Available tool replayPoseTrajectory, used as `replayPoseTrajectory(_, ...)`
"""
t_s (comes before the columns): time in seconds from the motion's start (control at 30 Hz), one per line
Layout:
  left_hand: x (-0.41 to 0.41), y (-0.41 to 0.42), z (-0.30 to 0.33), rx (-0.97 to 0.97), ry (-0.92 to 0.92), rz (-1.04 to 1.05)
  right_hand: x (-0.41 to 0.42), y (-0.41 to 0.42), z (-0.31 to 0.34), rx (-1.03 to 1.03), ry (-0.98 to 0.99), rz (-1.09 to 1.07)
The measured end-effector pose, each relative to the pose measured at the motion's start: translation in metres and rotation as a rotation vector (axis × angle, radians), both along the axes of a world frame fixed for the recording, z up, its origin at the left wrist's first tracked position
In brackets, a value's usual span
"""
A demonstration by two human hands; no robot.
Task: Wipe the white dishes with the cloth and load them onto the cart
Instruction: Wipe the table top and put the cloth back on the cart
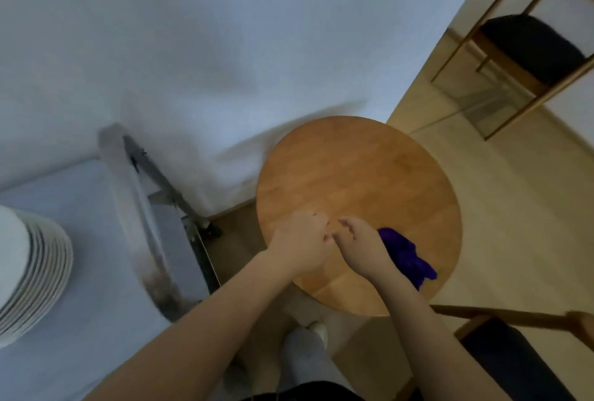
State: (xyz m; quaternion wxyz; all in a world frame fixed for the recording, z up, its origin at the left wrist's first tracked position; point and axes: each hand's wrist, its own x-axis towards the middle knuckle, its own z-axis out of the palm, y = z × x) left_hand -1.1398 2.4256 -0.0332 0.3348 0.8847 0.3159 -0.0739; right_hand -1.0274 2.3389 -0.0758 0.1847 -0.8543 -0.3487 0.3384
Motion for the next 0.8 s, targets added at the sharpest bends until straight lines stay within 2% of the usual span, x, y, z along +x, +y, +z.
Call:
replayPoseTrajectory(0.23,0.087,-0.052,-0.055,-0.121,0.162,-0.16,0.084,-0.083,-0.056,-0.134,0.034,-0.197)
replayPoseTrajectory(0.43,0.14,-0.082,-0.095,-0.149,0.309,-0.223,0.118,-0.124,-0.101,-0.262,0.001,-0.198)
replayPoseTrajectory(0.6,0.166,-0.095,-0.12,-0.189,0.333,-0.189,0.123,-0.133,-0.13,-0.311,-0.024,-0.167)
replayPoseTrajectory(0.8,0.176,-0.098,-0.131,-0.229,0.329,-0.178,0.129,-0.127,-0.141,-0.309,-0.064,-0.232)
